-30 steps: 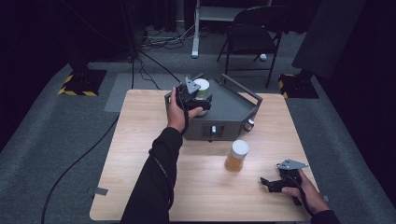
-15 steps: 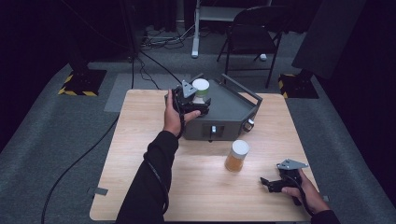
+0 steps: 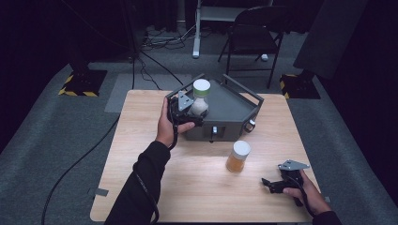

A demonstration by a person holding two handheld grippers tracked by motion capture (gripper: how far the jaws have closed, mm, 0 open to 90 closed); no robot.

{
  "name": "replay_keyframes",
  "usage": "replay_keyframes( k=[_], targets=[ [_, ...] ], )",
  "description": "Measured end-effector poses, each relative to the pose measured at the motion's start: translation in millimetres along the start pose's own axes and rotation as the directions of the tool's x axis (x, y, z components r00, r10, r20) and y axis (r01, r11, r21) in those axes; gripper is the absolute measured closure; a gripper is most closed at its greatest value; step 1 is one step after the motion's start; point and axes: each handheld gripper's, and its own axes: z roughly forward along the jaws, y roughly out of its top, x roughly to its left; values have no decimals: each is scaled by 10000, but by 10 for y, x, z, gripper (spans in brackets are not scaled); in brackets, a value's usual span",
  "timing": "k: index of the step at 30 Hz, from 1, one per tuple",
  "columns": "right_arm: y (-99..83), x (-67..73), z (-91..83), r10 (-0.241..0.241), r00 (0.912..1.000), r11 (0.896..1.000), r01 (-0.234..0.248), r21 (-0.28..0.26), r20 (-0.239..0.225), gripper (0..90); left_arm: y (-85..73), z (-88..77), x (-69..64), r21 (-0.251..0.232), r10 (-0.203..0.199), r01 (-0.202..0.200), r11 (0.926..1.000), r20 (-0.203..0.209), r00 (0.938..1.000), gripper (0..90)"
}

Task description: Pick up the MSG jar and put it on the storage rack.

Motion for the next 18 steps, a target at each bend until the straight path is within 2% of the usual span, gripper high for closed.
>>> replay_keyframes(
  k=[8,18],
  targets=[
    [0,0,0,6,10000,10000,-6,-1,0,0,-97,-122,-63,22,476,-477,9989,332,9983,14],
    [0,0,0,3,10000,10000,-3,-2,0,0,-247,-183,-173,83,824,-832,9965,720,9940,14]
  ],
)
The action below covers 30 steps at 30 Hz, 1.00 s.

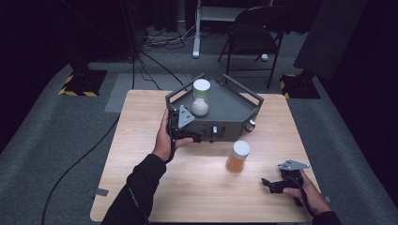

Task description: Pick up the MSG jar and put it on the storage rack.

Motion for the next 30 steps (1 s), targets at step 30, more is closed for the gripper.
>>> replay_keyframes(
  k=[30],
  targets=[
    [0,1,0,-4,10000,10000,4,0,4,0,-412,-105,-208,1431,883,-1009,9846,917,9919,19]
  ],
)
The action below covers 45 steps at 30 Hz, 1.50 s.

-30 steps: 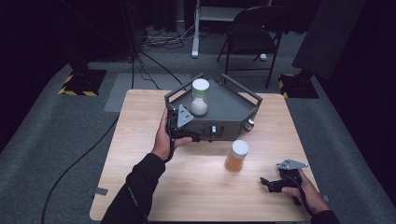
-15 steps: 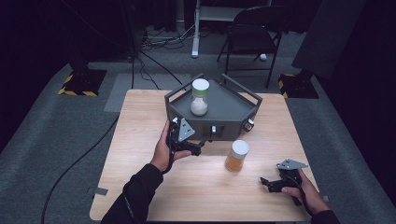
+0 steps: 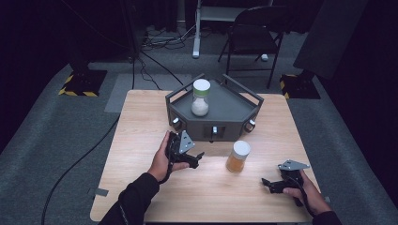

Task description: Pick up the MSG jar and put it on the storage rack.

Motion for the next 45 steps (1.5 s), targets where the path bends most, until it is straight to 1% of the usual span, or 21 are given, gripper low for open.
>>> replay_keyframes(
  k=[6,9,11,16,22,26,29,31,34,41,45],
  targets=[
    [0,0,0,1,10000,10000,-1,-2,0,0,-56,-55,-5,328,65,-70,9994,148,9999,19],
    [0,0,0,2,10000,10000,-2,-1,0,0,-80,-88,-7,517,184,-193,9985,175,9997,19],
    [0,0,0,1,10000,10000,-1,0,1,0,-105,-112,3,581,141,-154,9982,233,9996,19],
    [0,0,0,-2,10000,10000,2,-1,2,0,-143,-174,2,827,248,-266,9962,235,9994,20],
    [0,0,0,-1,10000,10000,1,-2,1,0,-205,-260,22,1066,209,-234,9940,240,9995,19],
    [0,1,0,1,10000,10000,-1,-3,2,0,-263,-297,34,1296,233,-266,9912,269,9994,18],
    [0,1,0,-1,10000,10000,1,-1,4,0,-290,-317,41,1562,266,-293,9873,194,9995,18],
    [0,1,0,1,10000,10000,-1,-1,2,0,-320,-337,54,1649,181,-202,9861,142,9997,18],
    [0,1,0,-1,10000,10000,1,-2,2,0,-359,-367,67,1815,155,-156,9833,23,9999,18],
    [0,1,0,-1,10000,10000,1,-1,2,0,-453,-438,120,2110,-75,68,9775,24,10000,18],
    [0,1,0,-1,10000,10000,1,-1,2,0,-501,-460,149,2320,-136,124,9726,37,9999,19]
  ],
)
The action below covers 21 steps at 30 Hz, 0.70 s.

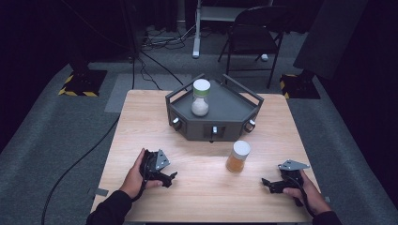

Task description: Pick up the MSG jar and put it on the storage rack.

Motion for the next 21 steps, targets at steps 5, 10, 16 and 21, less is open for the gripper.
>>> replay_keyframes(
  k=[5,10,16,21],
  targets=[
    [0,0,0,1,10000,10000,-1,-1,-1,0,-55,-12,41,121,-108,107,9999,110,9999,18],
    [0,0,0,0,10000,10000,0,-1,0,0,-109,-21,86,170,-621,616,9980,309,9976,19],
    [0,0,0,1,10000,10000,-1,-1,-2,0,-165,-14,127,373,-854,840,9958,367,9957,19],
    [0,0,0,-2,10000,10000,2,-1,1,0,-199,-13,152,553,-995,975,9937,341,9945,20]
  ],
)
